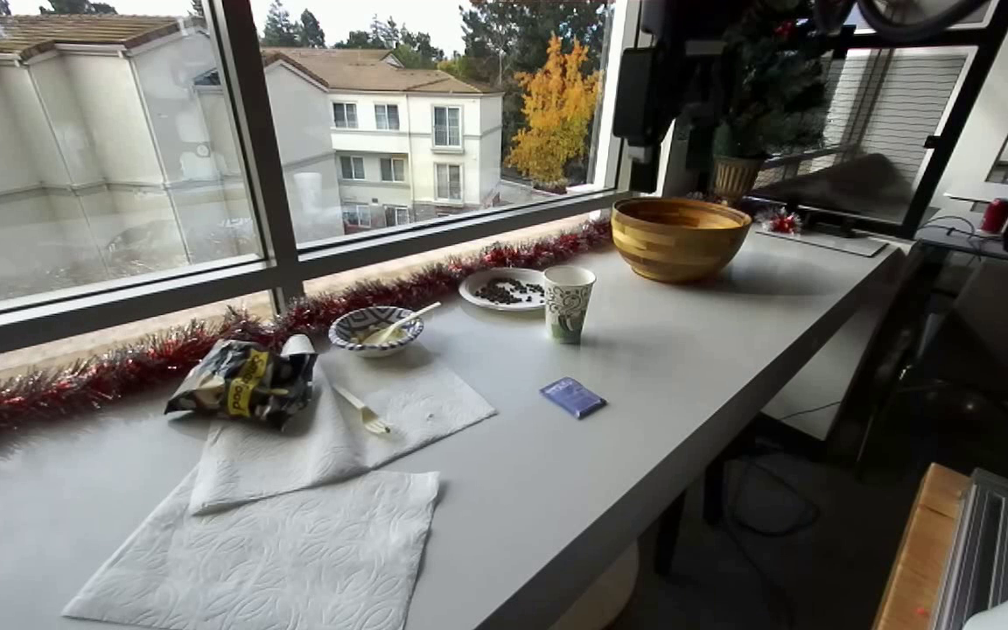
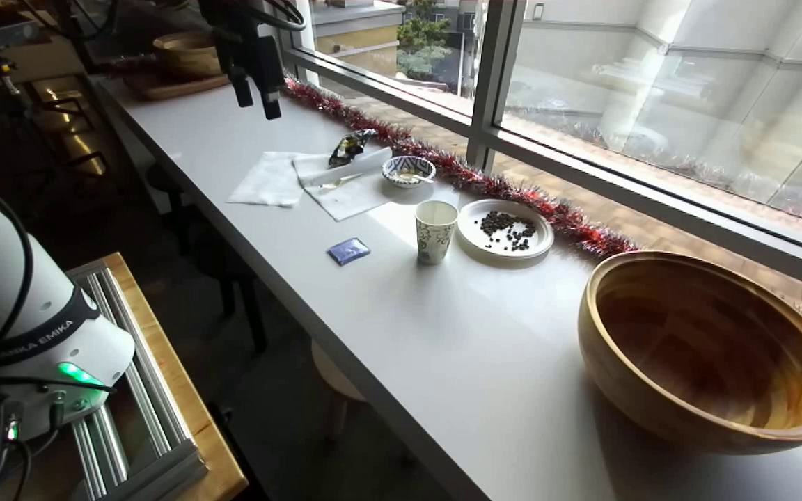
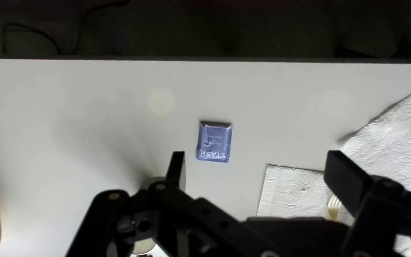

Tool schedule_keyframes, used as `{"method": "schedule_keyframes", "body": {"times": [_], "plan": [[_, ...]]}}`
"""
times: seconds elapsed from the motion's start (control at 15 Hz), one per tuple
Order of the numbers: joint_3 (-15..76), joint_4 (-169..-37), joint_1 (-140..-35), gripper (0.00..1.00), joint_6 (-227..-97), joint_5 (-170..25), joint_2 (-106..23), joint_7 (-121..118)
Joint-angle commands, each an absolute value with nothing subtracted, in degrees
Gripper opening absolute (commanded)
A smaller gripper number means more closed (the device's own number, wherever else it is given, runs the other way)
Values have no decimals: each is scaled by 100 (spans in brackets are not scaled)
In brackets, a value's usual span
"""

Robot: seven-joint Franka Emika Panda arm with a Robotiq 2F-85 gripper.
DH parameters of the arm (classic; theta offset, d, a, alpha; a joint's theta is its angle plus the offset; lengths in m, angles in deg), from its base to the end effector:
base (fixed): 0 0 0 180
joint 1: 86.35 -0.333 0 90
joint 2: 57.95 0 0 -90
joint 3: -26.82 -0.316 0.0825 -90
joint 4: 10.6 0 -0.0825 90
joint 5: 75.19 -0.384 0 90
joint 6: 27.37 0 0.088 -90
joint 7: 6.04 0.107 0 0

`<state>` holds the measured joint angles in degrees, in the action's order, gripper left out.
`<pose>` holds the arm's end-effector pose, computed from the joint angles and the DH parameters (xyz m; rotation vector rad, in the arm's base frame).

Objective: Use the spoon to scoop some of the contents from the bowl into the cup

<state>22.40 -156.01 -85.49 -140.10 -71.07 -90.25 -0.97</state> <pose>0.3735 0.0194 0.4615 3.0338 -0.0157 -0.0017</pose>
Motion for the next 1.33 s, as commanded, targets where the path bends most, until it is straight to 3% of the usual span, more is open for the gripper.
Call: {"method": "schedule_keyframes", "body": {"times": [0.0,1.27], "plan": [[2284,-15590,-8601,100,-13996,-7083,-9021,-74],[2243,-15507,-8554,100,-14013,-7080,-8852,96]]}}
